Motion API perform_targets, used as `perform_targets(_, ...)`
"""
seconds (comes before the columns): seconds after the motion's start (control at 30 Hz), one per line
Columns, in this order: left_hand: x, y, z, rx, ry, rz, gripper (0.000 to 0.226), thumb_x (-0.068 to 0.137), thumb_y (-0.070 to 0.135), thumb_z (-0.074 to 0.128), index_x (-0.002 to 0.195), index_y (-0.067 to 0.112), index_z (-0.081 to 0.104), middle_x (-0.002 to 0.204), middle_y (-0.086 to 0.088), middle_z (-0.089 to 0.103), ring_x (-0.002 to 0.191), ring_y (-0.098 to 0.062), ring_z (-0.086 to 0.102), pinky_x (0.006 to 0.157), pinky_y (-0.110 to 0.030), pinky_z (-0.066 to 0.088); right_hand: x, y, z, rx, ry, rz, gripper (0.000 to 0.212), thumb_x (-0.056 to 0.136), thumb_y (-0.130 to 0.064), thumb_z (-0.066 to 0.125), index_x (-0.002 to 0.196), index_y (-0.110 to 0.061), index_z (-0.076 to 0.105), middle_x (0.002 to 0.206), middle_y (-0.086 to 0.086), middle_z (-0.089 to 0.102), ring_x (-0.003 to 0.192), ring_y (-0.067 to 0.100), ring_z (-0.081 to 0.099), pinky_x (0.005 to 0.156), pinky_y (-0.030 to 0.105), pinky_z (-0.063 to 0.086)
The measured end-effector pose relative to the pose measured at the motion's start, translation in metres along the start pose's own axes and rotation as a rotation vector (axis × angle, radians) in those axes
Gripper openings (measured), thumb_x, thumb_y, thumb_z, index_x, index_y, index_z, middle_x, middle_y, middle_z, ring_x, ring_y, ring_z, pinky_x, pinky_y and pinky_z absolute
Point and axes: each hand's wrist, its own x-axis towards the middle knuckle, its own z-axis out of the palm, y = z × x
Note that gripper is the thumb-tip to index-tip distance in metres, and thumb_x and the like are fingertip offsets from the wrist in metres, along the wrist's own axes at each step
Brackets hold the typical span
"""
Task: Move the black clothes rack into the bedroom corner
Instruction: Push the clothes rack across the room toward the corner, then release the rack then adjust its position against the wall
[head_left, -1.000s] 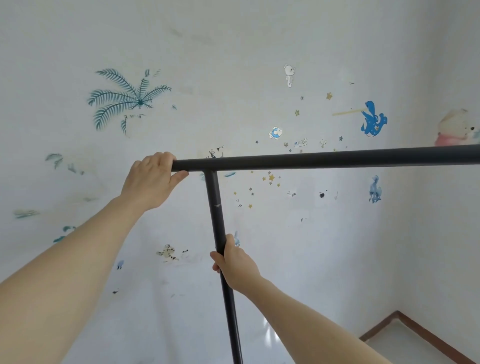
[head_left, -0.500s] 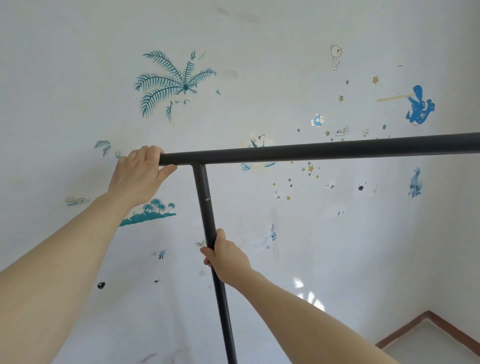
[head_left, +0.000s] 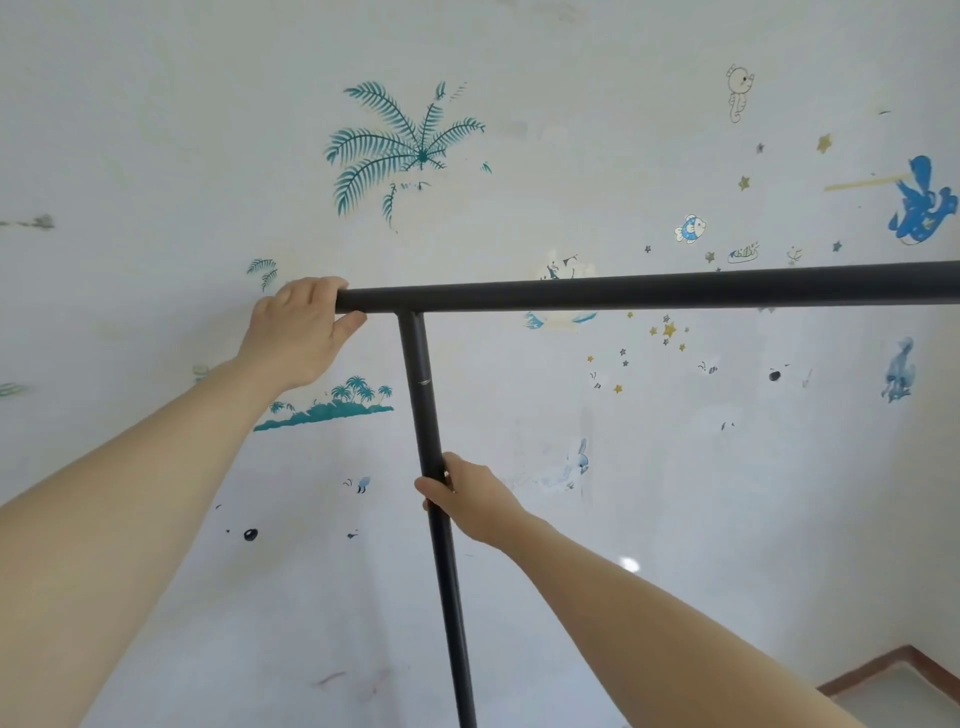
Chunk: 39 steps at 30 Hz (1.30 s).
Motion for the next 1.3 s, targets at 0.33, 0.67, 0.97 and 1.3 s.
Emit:
perform_targets(0.33,-0.020,0.036,-0.009,-0.159,0.044,-0.021,0.048,0.097,0.038,0.027,0.141,0.019,0.029,0.144,-0.009,0.040,0.134,-0.029,0.031,0.102,-0.050,0.031,-0.035,0.013,-0.025,-0.001,-0.004,-0.013,0.037,0.094,-0.041,0.044,0.125,-0.023,0.053,0.115,0.000,0.066,0.102,0.022,0.061,0.088,0.034,0.048)
perform_targets(0.67,-0.050,0.086,-0.024,-0.197,0.132,0.056,0.047,0.097,0.032,0.032,0.139,0.014,0.033,0.139,-0.010,0.042,0.129,-0.031,0.034,0.103,-0.053,0.030,-0.093,0.029,-0.060,0.087,0.098,0.045,0.029,0.095,-0.033,0.043,0.112,-0.016,0.060,0.109,0.003,0.069,0.097,0.026,0.067,0.090,0.039,0.050)
perform_targets(0.97,-0.111,0.128,-0.049,-0.192,0.102,0.047,0.049,0.096,0.032,0.035,0.141,0.012,0.033,0.146,-0.015,0.035,0.137,-0.031,0.027,0.109,-0.051,0.023,-0.192,0.061,-0.110,0.060,0.165,0.133,0.035,0.097,-0.031,0.042,0.116,-0.009,0.061,0.113,0.005,0.068,0.094,0.024,0.063,0.092,0.038,0.049)
perform_targets(1.3,-0.203,0.273,-0.046,-0.331,-0.045,0.230,0.049,0.097,0.037,0.031,0.142,0.019,0.030,0.150,-0.008,0.029,0.139,-0.026,0.023,0.112,-0.049,0.018,-0.355,0.117,-0.179,-0.095,0.340,0.316,0.037,0.097,-0.029,0.040,0.112,0.002,0.054,0.115,0.019,0.063,0.111,0.038,0.055,0.098,0.047,0.044)
